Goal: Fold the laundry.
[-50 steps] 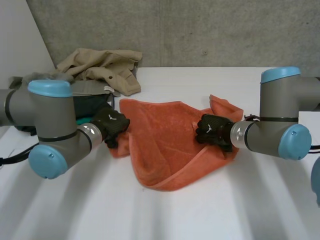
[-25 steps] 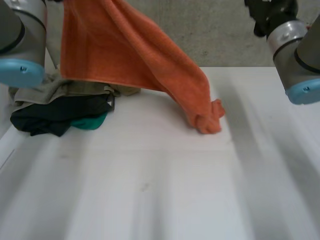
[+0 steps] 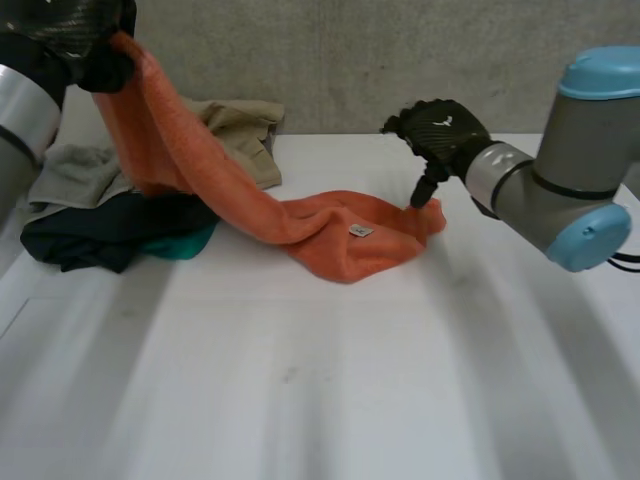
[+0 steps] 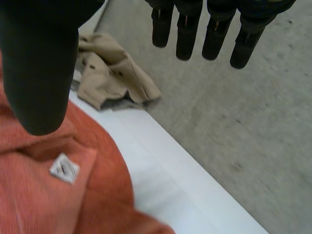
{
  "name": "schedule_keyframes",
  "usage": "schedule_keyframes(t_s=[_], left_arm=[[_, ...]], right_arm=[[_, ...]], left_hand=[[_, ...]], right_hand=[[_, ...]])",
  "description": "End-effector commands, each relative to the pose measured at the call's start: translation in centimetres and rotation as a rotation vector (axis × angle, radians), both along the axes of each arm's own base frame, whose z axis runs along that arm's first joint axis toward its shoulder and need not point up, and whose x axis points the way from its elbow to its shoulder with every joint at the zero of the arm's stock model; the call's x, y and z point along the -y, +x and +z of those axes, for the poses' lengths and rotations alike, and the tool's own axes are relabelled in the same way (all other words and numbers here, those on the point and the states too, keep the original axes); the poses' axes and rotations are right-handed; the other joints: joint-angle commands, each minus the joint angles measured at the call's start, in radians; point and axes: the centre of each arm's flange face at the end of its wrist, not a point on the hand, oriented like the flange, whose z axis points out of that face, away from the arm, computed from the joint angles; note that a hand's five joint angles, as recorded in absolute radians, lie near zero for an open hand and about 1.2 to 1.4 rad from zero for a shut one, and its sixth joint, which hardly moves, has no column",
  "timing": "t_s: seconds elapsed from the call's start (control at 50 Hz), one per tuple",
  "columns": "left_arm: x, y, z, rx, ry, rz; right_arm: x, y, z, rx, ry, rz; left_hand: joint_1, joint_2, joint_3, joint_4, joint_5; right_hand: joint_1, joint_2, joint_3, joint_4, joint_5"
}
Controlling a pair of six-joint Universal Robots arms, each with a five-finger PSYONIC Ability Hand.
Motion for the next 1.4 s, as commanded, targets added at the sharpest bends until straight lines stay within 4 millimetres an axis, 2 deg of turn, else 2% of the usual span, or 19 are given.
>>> schedule_keyframes(t_s=[0.02, 0.2, 0.22, 0.26, 0.32, 0.34, 0.4, 0.42, 0.54, 0.6, 0.66, 0.72, 0.82, 0.96, 1.02, 1.1, 1.16, 1.22, 1.4], left_arm=[[-5.3, 0.4, 1.9, 0.032, -0.061, -0.120], [-8.1, 1.5, 3.4, 0.026, -0.125, -0.127], [-8.0, 1.8, 3.5, 0.023, -0.126, -0.118], [-7.7, 2.1, 3.5, 0.022, -0.123, -0.105], [-6.6, 2.9, 3.2, 0.025, -0.108, -0.071], [-5.9, 3.2, 2.9, 0.027, -0.096, -0.056], [-4.4, 3.7, 2.0, 0.031, -0.062, -0.028], [-3.2, 3.9, 1.2, 0.034, -0.034, -0.013], [1.1, 3.4, 1.3, 0.003, -0.027, 0.047], [2.6, 2.6, 1.6, -0.034, -0.032, 0.093], [3.2, 1.7, 1.3, -0.054, -0.022, 0.106], [3.9, 0.3, -0.5, -0.057, 0.032, 0.108], [4.3, -2.1, -6.1, -0.003, 0.179, 0.070], [4.3, -3.3, -12.6, 0.089, 0.324, 0.054], [4.0, -3.5, -14.7, 0.133, 0.367, 0.051], [3.7, -3.4, -15.1, 0.146, 0.381, 0.051], [3.3, -3.1, -14.7, 0.144, 0.377, 0.052], [3.0, -2.5, -14.3, 0.140, 0.374, 0.056], [1.9, -1.0, -13.5, 0.135, 0.372, 0.036]], right_arm=[[-1.7, 4.3, -2.3, 0.035, 0.049, 0.152], [-5.5, 8.2, -9.4, -0.023, 0.198, 0.305], [-5.7, 8.5, -10.1, -0.032, 0.196, 0.304], [-5.2, 8.7, -10.2, -0.035, 0.169, 0.273], [-2.3, 8.1, -8.0, -0.005, 0.033, 0.084], [-0.4, 7.2, -5.9, 0.024, -0.050, -0.042], [1.6, 5.7, -1.9, 0.089, -0.159, -0.183], [2.4, 4.8, 0.9, 0.140, -0.226, -0.228], [2.3, 2.1, 10.1, 0.296, -0.425, -0.249], [1.9, 0.7, 11.9, 0.311, -0.461, -0.264], [1.7, -0.2, 11.4, 0.287, -0.438, -0.271], [1.2, -1.3, 9.1, 0.223, -0.360, -0.277], [-0.7, -3.1, 2.2, 0.081, -0.167, -0.283], [-3.3, -2.8, -7.3, -0.083, 0.060, -0.203], [-3.9, -2.8, -9.6, -0.163, 0.115, -0.190], [-4.3, -3.6, -8.5, -0.197, 0.152, -0.214], [-4.4, -4.5, -5.6, -0.165, 0.154, -0.236], [-4.5, -5.6, -2.8, -0.131, 0.152, -0.252], [-4.2, -8.3, -0.8, -0.292, 0.186, -0.216]], left_hand=[[0.243, 0.200, 0.208, 0.200, 0.237], [0.243, 0.200, 0.208, 0.200, 0.237], [0.243, 0.200, 0.208, 0.200, 0.237], [0.243, 0.200, 0.208, 0.200, 0.237], [0.243, 0.200, 0.208, 0.200, 0.237], [0.243, 0.200, 0.208, 0.200, 0.237], [0.243, 0.200, 0.208, 0.200, 0.237], [0.243, 0.200, 0.208, 0.200, 0.237], [0.243, 0.200, 0.208, 0.200, 0.237], [0.243, 0.200, 0.208, 0.200, 0.237], [0.243, 0.200, 0.208, 0.200, 0.237], [0.243, 0.200, 0.208, 0.200, 0.237], [0.243, 0.200, 0.208, 0.200, 0.237], [0.243, 0.200, 0.208, 0.200, 0.237], [0.243, 0.200, 0.208, 0.200, 0.237], [0.243, 0.200, 0.208, 0.200, 0.237], [0.243, 0.200, 0.208, 0.200, 0.237], [0.243, 0.200, 0.208, 0.200, 0.237], [0.243, 0.200, 0.208, 0.200, 0.237]], right_hand=[[-0.097, -0.111, -0.085, -0.090, -0.063], [0.075, 0.061, 0.087, 0.082, 0.109], [0.498, 0.483, 0.510, 0.504, 0.532], [1.037, 1.022, 1.049, 1.043, 1.070], [1.095, 1.081, 1.108, 1.102, 1.129], [1.095, 1.081, 1.108, 1.102, 1.129], [1.095, 1.081, 1.108, 1.102, 1.129], [1.095, 1.081, 1.108, 1.102, 1.129], [1.095, 1.081, 1.108, 1.102, 1.129], [1.095, 1.081, 1.108, 1.102, 1.129], [1.095, 1.081, 1.108, 1.102, 1.129], [1.095, 1.081, 1.108, 1.102, 1.129], [1.095, 1.081, 1.108, 1.102, 1.129], [1.095, 1.081, 1.108, 1.102, 1.129], [0.732, 0.717, 0.744, 0.739, 0.766], [0.312, 0.297, 0.324, 0.319, 0.346], [0.059, 0.044, 0.071, 0.066, 0.093], [-0.018, -0.032, -0.005, -0.011, 0.016], [0.041, 0.026, 0.053, 0.047, 0.075]])
